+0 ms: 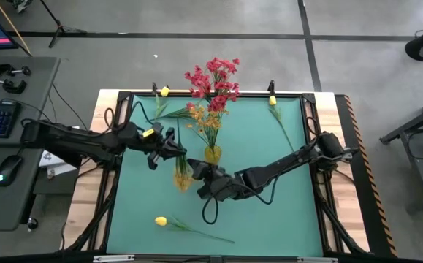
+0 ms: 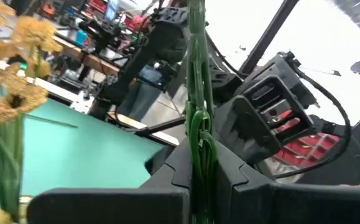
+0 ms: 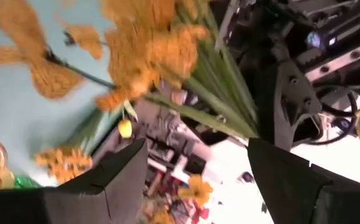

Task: Sort flowers into vase by color
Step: Put the bottom yellow flowers into the yellow vase

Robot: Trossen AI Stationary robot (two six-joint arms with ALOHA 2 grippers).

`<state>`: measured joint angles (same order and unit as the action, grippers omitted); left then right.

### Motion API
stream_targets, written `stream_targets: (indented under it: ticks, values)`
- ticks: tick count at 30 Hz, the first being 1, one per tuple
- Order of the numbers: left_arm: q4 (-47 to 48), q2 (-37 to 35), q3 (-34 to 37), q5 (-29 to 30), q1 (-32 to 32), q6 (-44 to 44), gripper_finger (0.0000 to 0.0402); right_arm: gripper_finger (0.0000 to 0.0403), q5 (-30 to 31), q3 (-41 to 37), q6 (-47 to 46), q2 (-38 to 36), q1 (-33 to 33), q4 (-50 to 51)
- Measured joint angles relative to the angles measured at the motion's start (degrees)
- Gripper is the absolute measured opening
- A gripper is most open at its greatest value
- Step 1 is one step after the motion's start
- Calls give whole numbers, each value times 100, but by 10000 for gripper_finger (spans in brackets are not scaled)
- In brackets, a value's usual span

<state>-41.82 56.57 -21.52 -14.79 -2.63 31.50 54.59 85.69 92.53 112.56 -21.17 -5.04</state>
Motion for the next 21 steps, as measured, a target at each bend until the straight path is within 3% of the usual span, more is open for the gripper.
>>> stream_targets:
  ticks: [8, 17, 21]
  values:
    - [-142, 104, 0, -71, 0, 157, 9, 265, 342, -2, 409, 122, 4, -578]
    - [189, 84, -1, -1219, 7, 1217, 10, 265, 231, -2, 898, 122, -39, -1266]
    - [494, 13, -1, -1365, 2, 1366, 10, 265, 265, -2, 972, 120, -107, -1422]
